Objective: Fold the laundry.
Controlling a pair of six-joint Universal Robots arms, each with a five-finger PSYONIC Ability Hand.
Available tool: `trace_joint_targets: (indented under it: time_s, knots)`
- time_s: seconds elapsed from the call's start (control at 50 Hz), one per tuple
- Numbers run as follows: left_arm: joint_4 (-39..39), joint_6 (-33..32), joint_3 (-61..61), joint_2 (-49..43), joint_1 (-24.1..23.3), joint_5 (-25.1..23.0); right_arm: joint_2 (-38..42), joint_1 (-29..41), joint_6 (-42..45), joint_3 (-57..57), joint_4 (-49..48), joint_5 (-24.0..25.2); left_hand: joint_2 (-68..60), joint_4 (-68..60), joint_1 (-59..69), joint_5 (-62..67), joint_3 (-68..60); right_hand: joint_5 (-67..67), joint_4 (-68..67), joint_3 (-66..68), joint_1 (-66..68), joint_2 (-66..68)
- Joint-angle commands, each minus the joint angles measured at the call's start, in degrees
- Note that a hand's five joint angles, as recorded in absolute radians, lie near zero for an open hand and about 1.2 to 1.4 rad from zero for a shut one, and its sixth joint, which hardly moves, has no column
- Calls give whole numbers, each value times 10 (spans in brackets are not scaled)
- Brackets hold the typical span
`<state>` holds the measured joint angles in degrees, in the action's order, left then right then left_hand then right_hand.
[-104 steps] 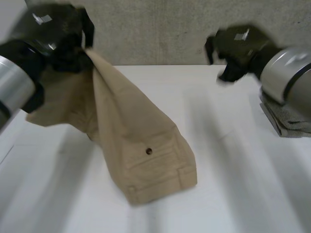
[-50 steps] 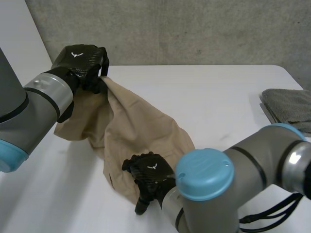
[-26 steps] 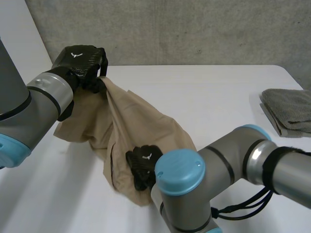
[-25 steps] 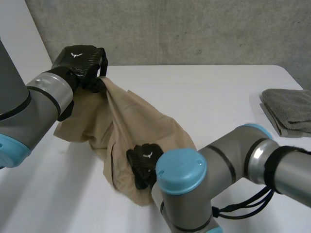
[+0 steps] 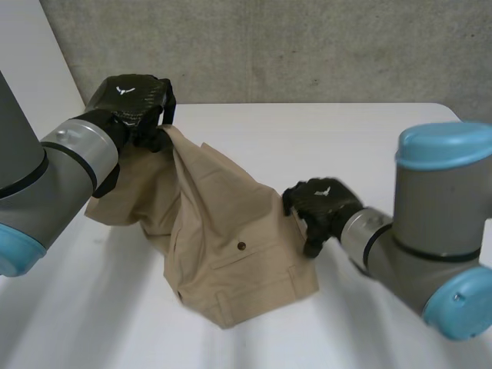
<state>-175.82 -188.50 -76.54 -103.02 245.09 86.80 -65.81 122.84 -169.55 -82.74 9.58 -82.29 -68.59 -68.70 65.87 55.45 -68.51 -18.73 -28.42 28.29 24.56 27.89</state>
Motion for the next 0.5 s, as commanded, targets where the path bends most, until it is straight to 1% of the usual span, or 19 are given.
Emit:
trace_joint_targets:
  time_s: [0.02, 0.1, 0.16, 0.26, 0.36, 0.42, 0.5]
  knots:
    - [-2, 1, 6, 5, 1, 1, 3, 67, -110, -37, -21, 28, -114, -113, 141, 146, -115, 117, 114, -113, -76, -109]
    - [-2, 0, 5, 13, 3, 1, 9, 97, -88, -54, -54, 24, -114, -113, 141, 146, -115, 116, 113, -111, -74, -107]
    - [-2, 0, 3, 13, 5, 1, 15, 101, -59, -65, -80, 14, -114, -113, 141, 146, -115, 109, 106, -105, -67, -101]
    - [-2, 0, 2, 10, 11, 1, 27, 101, -18, -79, -96, -5, -114, -113, 141, 146, -115, 106, 103, -101, -64, -97]
    - [-4, 0, 3, 6, 17, 1, 46, 108, -17, -76, -131, -7, -114, -113, 141, 146, -115, 104, 101, -100, -62, -96]
    - [-5, 0, 6, 4, 19, 0, 53, 130, -23, -72, -142, -9, -114, -113, 141, 146, -115, 104, 101, -100, -62, -96]
    - [-5, 0, 12, -3, 19, 1, 68, 161, -66, -53, -152, -20, -114, -113, 141, 146, -115, 107, 104, -103, -66, -99]
